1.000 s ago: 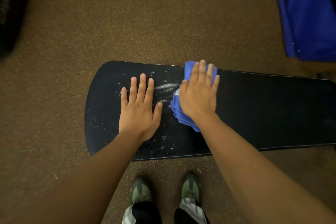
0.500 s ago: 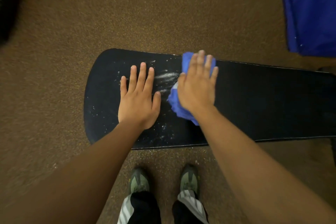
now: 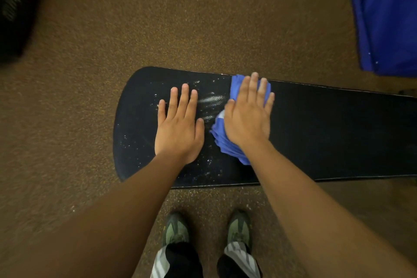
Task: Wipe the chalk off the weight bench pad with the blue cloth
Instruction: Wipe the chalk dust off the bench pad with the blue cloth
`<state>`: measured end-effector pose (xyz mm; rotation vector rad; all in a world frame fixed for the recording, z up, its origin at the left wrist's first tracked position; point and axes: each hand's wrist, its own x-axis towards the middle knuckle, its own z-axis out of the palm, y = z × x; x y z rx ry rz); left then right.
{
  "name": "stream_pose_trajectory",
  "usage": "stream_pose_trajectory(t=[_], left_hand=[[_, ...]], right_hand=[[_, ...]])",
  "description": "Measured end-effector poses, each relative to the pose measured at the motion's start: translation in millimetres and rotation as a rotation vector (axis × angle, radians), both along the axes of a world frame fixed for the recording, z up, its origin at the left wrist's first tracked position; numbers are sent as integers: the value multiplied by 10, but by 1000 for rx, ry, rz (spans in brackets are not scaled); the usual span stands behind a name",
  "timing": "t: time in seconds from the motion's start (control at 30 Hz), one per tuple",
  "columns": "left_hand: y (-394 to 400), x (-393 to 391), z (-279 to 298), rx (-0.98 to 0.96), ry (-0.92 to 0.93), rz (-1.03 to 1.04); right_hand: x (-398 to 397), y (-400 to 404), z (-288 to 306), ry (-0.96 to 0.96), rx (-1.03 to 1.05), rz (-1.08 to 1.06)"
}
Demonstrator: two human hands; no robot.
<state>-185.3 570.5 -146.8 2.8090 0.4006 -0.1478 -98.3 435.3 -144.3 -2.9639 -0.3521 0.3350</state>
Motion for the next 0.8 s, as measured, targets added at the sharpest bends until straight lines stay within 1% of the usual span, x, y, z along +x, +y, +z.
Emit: stream_pose_trajectory(t=[0.07,0.1,0.17,0.2,0.27,0.33,0.43,0.5,0.57,0.67,0.73,0.8], left_hand=[[19,5,4,-21,-13,-3],[36,2,11,-40,-26,-6],[88,-14,31,-63,-51,-14],[118,-42,40,-56,-52,-18],[173,-117,49,-11,-33,-10],[205,-167,35,17,3,6],[200,-169,-8,30,24,15],[190,-162,-9,38,24,12],[198,-165,-10,39,22,9],[199,-168,-5,26,18,13],[196,-175,-4,27,15,16],[192,-181,-10,33,15,20]], right_hand=[[-84,95,-1,-10,4,84],[-208,68,-6,-14,1,174],[-506,-114,11,-23,-4,342],[-618,-250,9,-15,-10,385],[-629,-479,12,9,-34,372],[-437,-489,24,21,-49,283],[-41,-77,17,13,-26,85],[39,193,7,8,9,31],[-140,241,3,-4,-1,130],[-724,-116,70,14,-17,354],[-912,-433,73,38,-17,375],[-756,-566,55,46,-46,293]])
